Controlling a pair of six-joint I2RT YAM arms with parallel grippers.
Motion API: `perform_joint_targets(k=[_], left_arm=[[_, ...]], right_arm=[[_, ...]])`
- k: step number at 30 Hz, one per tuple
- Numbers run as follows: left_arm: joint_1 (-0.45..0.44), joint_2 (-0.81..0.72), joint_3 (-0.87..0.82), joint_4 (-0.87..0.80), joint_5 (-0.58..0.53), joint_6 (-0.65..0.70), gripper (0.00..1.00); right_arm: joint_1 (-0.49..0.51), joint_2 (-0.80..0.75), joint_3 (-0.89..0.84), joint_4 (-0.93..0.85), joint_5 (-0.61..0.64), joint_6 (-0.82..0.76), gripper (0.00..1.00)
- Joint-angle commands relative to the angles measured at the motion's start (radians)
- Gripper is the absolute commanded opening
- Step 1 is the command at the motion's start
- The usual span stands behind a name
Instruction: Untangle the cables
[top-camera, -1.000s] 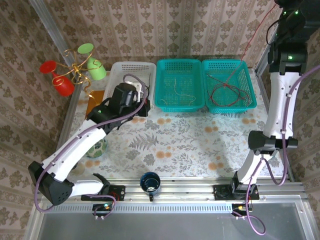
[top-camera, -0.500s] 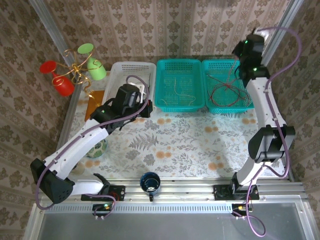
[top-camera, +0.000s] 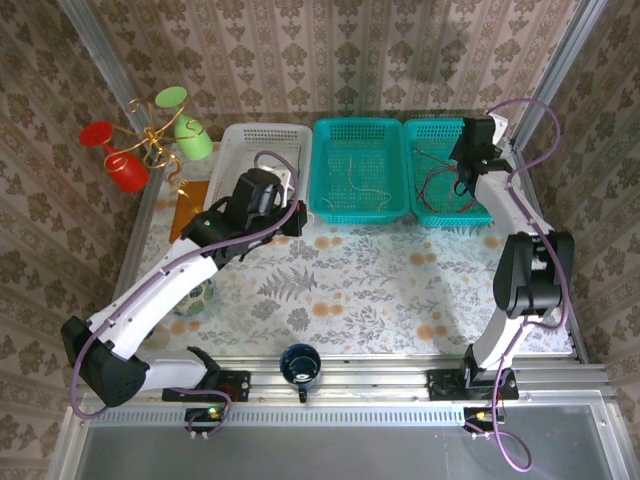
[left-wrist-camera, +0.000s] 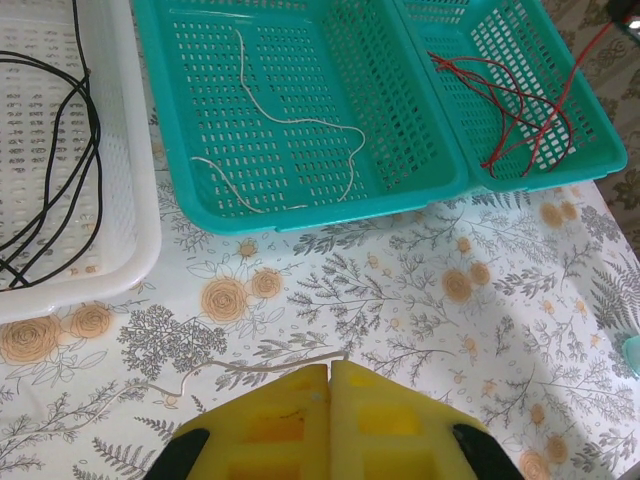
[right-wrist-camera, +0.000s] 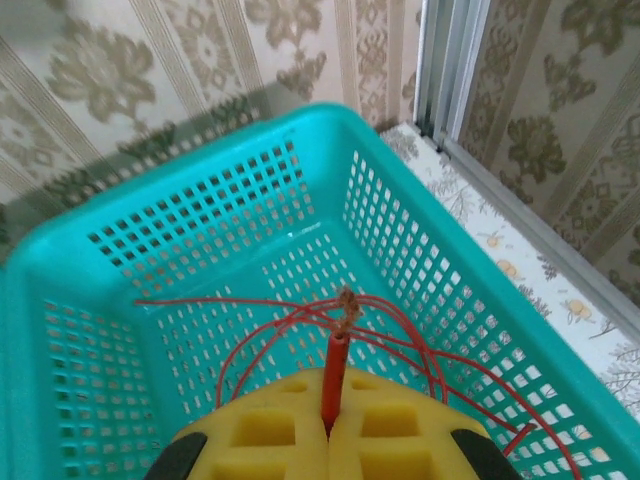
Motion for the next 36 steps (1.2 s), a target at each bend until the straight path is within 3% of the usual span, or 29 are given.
perform_joint_targets(k=[1, 11, 23, 31, 36], left_arm=[[-0.011, 0.005, -0.008, 0.004, 0.005, -0.019, 0.00], [-0.020, 0.006, -0.013, 0.002, -0.001, -0.023, 0.00], [-0.026, -0.011, -0.011, -0.018, -0.016, -0.024, 0.00], [-0.028, -0.017, 0.009, -0.037, -0.026, -0.014, 0.00], [-0.027, -0.020, 0.055, -0.061, -0.025, 0.002, 0.00]], right_arm=[[-0.002, 0.094, 0.104, -0.125, 0.015, 0.043, 0.00], [0.004, 0.323, 0.255, -0.423, -0.053, 0.197, 0.00], [-0.007, 0.480, 0.419, -0.577, -0.148, 0.211, 0.01], [-0.025, 0.377, 0.410, -0.569, -0.143, 0.202, 0.56], [-0.026, 0.259, 0.344, -0.540, -0.127, 0.196, 0.72]])
